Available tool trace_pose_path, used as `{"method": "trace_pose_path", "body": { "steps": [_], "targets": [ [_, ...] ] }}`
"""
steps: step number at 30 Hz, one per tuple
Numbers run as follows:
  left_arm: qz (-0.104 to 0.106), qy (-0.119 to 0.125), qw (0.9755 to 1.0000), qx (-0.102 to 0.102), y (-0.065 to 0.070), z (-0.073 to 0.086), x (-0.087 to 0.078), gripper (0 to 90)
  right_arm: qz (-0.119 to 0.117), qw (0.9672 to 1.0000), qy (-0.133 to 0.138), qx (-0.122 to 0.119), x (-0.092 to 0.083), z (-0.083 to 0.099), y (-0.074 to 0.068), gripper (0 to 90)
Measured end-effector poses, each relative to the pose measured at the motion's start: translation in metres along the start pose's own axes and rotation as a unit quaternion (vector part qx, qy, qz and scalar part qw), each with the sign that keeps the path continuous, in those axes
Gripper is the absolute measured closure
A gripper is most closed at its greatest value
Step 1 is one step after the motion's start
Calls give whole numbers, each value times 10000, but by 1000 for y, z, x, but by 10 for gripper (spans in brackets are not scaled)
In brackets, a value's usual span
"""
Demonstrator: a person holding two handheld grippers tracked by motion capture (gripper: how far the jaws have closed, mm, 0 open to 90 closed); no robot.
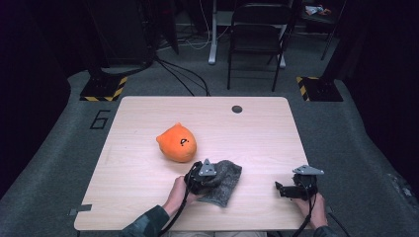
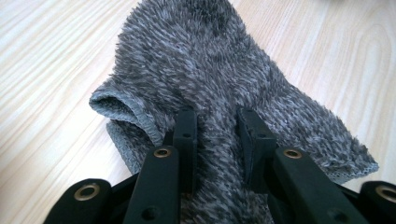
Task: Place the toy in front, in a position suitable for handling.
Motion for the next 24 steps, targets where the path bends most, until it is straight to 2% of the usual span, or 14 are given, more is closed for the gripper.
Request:
{"method": "trace_pose_path", "body": {
  "steps": [7,12,15,19,20,21,22,24],
  "targets": [
    [112,-77,9999,43,-1,-10,17,701,0,10000,0,0,0,0,0,13],
    [156,-172,9997,-54,-6,-6,29,693,2,10000,10,-17,0,0,0,11],
    [144,-203,9997,-35,-7,-6,29,669,2,10000,9,-17,0,0,0,11],
    [103,-181,9997,-104,-10,-6,29,550,2,10000,9,-16,0,0,0,11],
    [65,-134,9998,-166,-10,-7,28,505,1,10000,10,-18,0,0,0,11],
    [46,-129,9997,-188,-11,-7,27,418,1,10000,9,-16,0,0,0,11],
    [35,-90,9998,-196,-12,-8,25,418,1,10000,9,-16,0,0,0,11],
    [1,-12,9998,-211,-12,-10,20,350,1,10000,10,-22,0,0,0,11]
  ]
}}
Point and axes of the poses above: each handheld gripper's, and its own axes: x roughly forward along the jaws, z roughly out of its underside, y roughly to its right, the point moved 8 cm from there along x, roughly forward along the jaws, and after that the axes turned 14 degrees about z, right-handed, at the moved point
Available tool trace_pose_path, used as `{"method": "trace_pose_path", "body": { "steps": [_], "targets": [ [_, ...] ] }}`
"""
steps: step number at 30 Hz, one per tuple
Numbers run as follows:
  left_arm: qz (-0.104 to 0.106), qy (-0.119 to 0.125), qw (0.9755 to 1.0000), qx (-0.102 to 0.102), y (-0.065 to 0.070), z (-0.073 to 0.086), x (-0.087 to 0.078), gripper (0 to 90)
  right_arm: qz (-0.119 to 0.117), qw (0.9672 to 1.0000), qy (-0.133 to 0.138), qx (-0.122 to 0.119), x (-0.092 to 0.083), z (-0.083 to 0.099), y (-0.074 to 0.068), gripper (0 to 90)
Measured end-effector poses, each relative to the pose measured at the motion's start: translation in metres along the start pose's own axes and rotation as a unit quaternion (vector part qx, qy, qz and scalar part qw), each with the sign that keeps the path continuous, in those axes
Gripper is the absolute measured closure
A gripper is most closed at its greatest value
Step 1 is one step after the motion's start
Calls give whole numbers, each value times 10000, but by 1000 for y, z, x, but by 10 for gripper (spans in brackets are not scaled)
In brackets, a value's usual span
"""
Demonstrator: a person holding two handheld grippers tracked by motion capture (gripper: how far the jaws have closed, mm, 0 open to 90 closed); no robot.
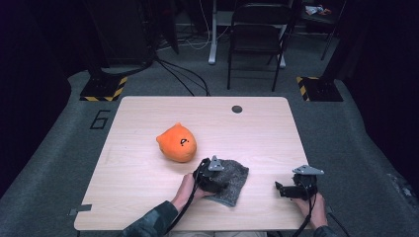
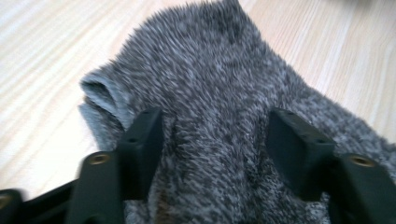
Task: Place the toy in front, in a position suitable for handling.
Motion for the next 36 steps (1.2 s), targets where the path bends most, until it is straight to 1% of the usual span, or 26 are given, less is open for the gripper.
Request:
{"method": "trace_pose_path", "body": {
  "steps": [2,4,6,9,11,12,16,18,19,20,23,24,25,26,28,29,31,32,33,36],
  "targets": [
    [6,98,9999,-25,1,-3,-6,292,0,10000,0,4,0,0,0,11],
    [-40,186,9998,-21,1,-6,-12,239,0,10000,0,3,0,0,0,11],
    [-58,256,9996,-52,1,-8,-19,225,0,10000,-1,-1,0,0,0,11],
    [-110,304,9995,-43,3,-7,-29,199,-1,10000,-2,7,0,0,0,11],
    [-99,372,9992,-66,4,-5,-37,179,1,10000,-1,4,0,0,0,11],
    [-147,413,9990,-94,4,-4,-42,176,0,10000,0,-1,0,0,0,11],
    [-176,493,9986,-101,9,3,-60,150,5,10000,-14,25,0,0,0,11],
    [-274,468,9985,-103,11,11,-69,147,6,10000,-1,4,0,0,0,10],
    [-283,502,9983,-119,12,15,-73,145,7,10000,-2,6,0,0,0,10],
    [-314,430,9985,-125,12,20,-78,144,6,10000,-3,2,0,0,0,10],
    [-423,407,9980,-214,11,36,-90,125,7,10000,-15,5,0,0,0,5],
    [-451,412,9977,-292,10,41,-94,123,12,10000,-30,9,0,0,0,4],
    [-512,443,9972,-306,8,46,-98,121,9,10000,-19,-12,0,0,0,4],
    [-512,431,9971,-354,7,51,-103,120,7,10000,-16,-8,0,0,0,4],
    [-642,460,9958,-453,2,60,-112,119,12,10000,-27,15,0,0,0,4],
    [-649,529,9950,-552,0,64,-116,119,11,10000,-25,14,0,0,0,4],
    [-876,481,9933,-585,-8,76,-125,119,6,10000,-38,16,0,0,-1,4],
    [-890,502,9926,-648,-10,79,-126,118,7,10000,-38,19,0,0,-1,4],
    [-956,466,9920,-684,-13,84,-128,118,7,10000,-39,17,0,0,-1,3],
    [-1074,489,9897,-807,-22,95,-135,118,6,10000,-13,-27,1,0,0,2]
  ]
}}
Point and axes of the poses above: each handheld gripper's, and its own axes: x roughly forward along the jaws, z roughly out of its underside, y roughly to its right, the point moved 8 cm from there along x, roughly forward along the jaws, and after that the axes turned 14 degrees about z, right-handed, at the moved point
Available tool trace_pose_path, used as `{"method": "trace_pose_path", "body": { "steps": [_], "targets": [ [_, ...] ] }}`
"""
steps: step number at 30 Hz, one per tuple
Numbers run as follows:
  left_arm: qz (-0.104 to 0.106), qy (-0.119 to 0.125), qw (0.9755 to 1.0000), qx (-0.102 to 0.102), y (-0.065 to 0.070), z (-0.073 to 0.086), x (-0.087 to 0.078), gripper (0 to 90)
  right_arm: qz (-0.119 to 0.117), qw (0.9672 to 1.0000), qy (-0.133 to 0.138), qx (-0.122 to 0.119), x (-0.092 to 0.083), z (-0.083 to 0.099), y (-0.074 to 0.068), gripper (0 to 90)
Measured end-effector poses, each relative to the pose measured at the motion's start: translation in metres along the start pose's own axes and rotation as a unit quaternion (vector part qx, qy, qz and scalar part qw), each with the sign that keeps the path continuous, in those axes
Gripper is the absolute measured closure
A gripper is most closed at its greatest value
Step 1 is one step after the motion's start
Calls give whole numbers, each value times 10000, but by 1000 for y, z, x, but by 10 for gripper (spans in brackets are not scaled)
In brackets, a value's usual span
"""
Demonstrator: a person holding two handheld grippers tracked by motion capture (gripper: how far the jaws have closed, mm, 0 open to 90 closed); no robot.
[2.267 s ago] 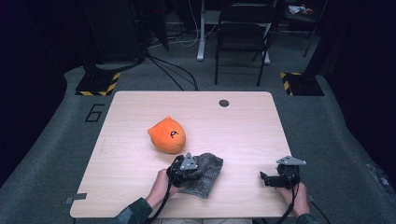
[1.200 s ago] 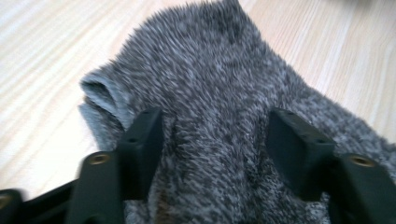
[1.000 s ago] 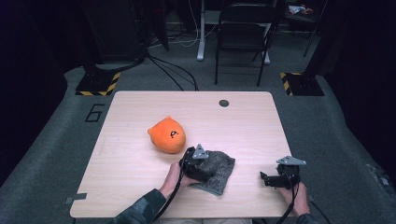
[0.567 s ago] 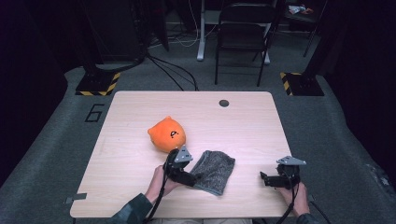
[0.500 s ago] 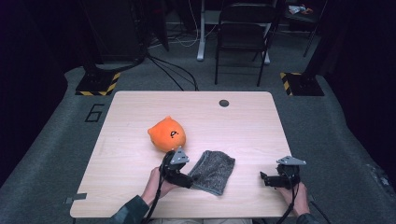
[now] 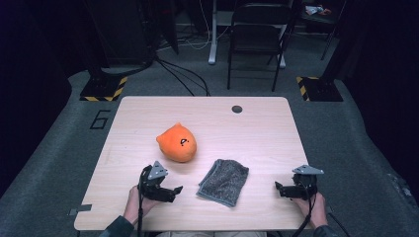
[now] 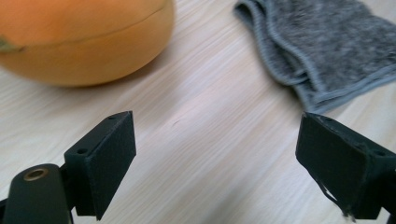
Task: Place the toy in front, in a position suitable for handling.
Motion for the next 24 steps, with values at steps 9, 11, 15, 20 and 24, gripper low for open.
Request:
{"method": "trace_pose_path", "body": {
  "steps": [9,11,15,20,24],
  "targets": [
    [-291,-2,9983,-512,-37,19,-1,117,-16,10000,-45,-4,-1,1,1,0],
    [-415,-65,9978,-522,-44,23,-2,117,-23,10000,-77,13,-2,1,0,0],
    [-386,33,9959,-820,-51,27,-4,117,-25,9998,-161,-83,-4,3,1,0],
    [-450,-85,9948,-910,-58,33,-3,117,-47,9995,-317,25,-8,3,4,0],
    [-512,-167,9936,-992,-65,39,-4,117,-133,9999,-93,-52,-23,-12,-1,0]
  ]
}}
Point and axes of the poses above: each handheld gripper's, and its own axes: x roughly forward along the jaws, z roughly out of its underside, y roughly to its right, the point moved 8 cm from there along x, roughly forward along the jaws, and after that the axes turned 14 degrees about z, right-handed, at the moved point
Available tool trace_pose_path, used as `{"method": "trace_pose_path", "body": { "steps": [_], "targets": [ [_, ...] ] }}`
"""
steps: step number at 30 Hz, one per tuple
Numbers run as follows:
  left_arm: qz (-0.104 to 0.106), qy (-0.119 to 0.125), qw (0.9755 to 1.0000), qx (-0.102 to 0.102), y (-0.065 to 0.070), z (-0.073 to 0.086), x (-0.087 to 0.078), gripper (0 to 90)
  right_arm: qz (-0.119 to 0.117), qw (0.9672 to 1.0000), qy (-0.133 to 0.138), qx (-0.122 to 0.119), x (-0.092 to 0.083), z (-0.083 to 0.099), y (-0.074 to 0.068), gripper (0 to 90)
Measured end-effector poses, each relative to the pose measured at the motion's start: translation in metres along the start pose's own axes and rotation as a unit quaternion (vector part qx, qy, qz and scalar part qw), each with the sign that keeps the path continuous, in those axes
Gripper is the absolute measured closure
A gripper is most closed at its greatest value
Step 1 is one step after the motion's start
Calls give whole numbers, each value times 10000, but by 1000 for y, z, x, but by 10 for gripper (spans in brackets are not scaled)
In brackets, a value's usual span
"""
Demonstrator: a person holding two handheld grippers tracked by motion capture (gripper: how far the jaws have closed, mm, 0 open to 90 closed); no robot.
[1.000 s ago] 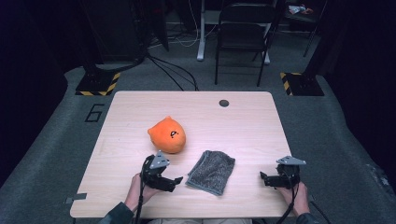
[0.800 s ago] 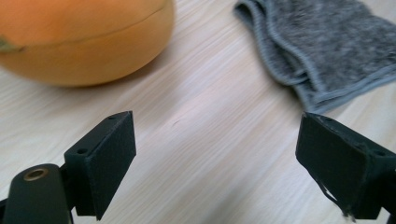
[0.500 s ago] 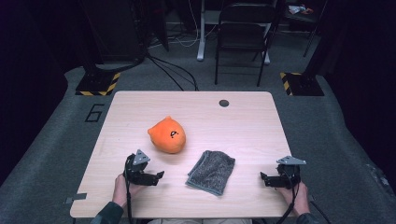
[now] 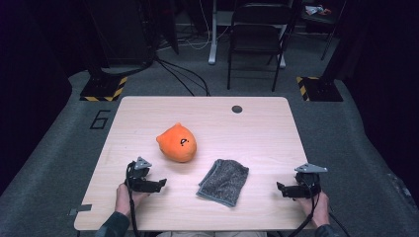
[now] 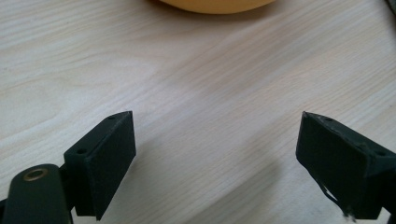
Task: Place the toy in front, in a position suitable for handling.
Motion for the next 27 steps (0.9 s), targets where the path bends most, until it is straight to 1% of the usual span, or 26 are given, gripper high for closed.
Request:
{"method": "trace_pose_path", "body": {
  "steps": [1,2,3,4,6,7,8,9,10,11,13,14,15,17,18,21,23,25,27],
  "targets": [
    [-6,35,10000,-49,-2,1,1,117,-42,10000,59,-27,-4,-4,-3,0],
    [-16,0,10000,-61,-3,1,2,117,-105,9999,100,-58,-8,-9,-6,0],
    [-36,-12,10000,-48,-5,2,2,115,-126,9998,124,-9,-10,-12,-9,0],
    [-1,55,9999,-123,-5,1,2,116,-198,9997,154,-20,-12,-16,-11,0],
    [-4,40,9999,-110,-5,1,2,115,-278,9994,204,-35,-17,-23,-18,0],
    [-50,66,9999,-87,-5,1,3,115,-338,9992,203,-41,-19,-26,-22,0],
    [-50,-3,10000,-22,-5,2,2,115,-366,9990,228,-85,-22,-29,-27,0],
    [-57,16,10000,-39,-5,2,2,115,-392,9989,231,-127,-24,-31,-31,0],
    [-91,-36,10000,-20,-5,2,2,116,-433,9986,242,-199,-26,-33,-36,0],
    [-107,-36,9999,-7,-5,3,2,116,-460,9983,246,-276,-28,-36,-42,0],
    [-190,28,9998,35,-7,3,2,116,-544,9973,267,-403,-31,-39,-51,0],
    [-202,-30,9997,114,-7,4,2,116,-551,9971,265,-452,-32,-40,-55,0],
    [-273,-2,9995,168,-8,4,2,115,-604,9966,279,-493,-33,-42,-59,0],
    [-332,29,9991,261,-8,5,3,115,-645,9961,282,-537,-34,-46,-66,0],
    [-351,117,9989,287,-8,5,4,115,-668,9957,282,-577,-34,-47,-70,0],
    [-331,245,9987,290,-8,5,5,115,-743,9945,250,-700,-33,-52,-82,0],
    [-311,255,9987,302,-8,5,4,115,-829,9936,267,-719,-33,-56,-92,0],
    [-307,334,9984,338,-9,6,5,115,-911,9921,317,-803,-33,-61,-102,0],
    [-306,330,9984,341,-9,6,5,115,-952,9910,299,-891,-32,-63,-111,0]
  ]
}}
Point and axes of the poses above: each handheld gripper's, and its own axes: x roughly forward along the jaws, z roughly out of its underside, y roughly to its right, the point moved 8 cm from there along x, roughly forward along the jaws, and after that the axes turned 14 degrees about z, right-handed, at the moved point
